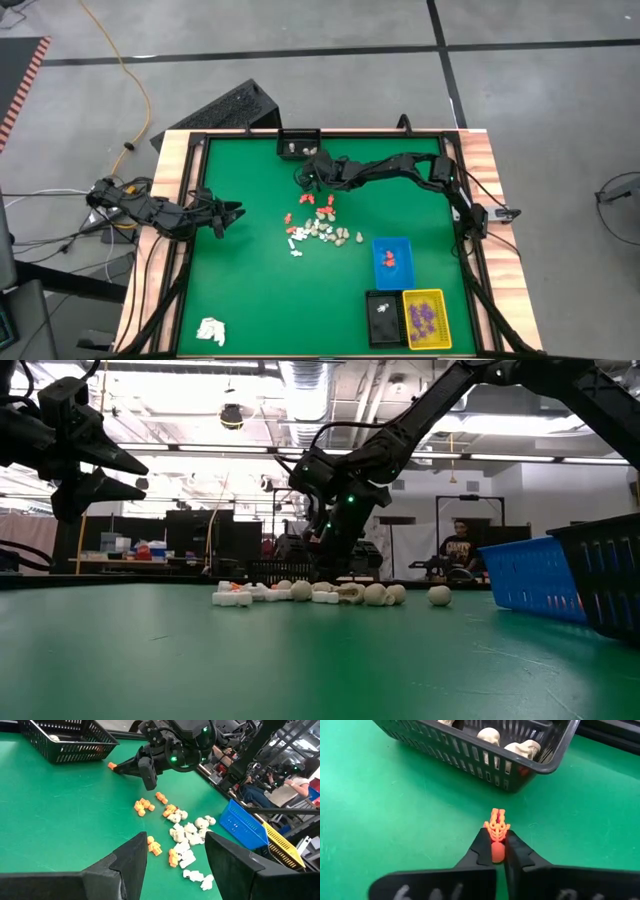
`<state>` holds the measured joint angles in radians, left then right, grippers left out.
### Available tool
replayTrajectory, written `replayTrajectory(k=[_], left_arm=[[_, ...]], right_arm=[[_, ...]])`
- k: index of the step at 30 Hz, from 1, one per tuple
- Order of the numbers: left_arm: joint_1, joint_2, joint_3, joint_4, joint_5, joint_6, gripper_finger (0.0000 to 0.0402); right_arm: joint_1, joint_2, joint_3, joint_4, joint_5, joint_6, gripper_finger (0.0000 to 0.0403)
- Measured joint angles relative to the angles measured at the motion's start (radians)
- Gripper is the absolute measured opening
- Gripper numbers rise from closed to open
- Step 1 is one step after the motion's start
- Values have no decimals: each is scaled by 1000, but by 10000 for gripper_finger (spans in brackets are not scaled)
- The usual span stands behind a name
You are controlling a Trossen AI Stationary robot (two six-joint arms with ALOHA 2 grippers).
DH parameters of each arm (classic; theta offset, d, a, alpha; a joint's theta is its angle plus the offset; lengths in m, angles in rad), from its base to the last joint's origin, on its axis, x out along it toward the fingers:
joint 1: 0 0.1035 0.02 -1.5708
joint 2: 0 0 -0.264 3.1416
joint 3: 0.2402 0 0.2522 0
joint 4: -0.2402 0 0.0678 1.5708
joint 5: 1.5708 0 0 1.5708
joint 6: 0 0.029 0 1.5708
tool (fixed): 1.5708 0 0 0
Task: Sort Halloween decoration
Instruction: Put the orange skeleton toy into the blue bin
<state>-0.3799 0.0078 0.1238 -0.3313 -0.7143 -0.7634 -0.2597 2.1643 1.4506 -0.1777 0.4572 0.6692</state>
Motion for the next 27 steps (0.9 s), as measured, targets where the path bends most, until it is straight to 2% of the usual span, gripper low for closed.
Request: replayTrajectory(k=[14,27], left_arm=[[0,0,0,0,0,-3,189],[0,0,0,3,-7,-5,189]], right_arm=[[71,-25,-3,-7,-36,-44,6],[191,-168,-4,-72,-19,-153,5]])
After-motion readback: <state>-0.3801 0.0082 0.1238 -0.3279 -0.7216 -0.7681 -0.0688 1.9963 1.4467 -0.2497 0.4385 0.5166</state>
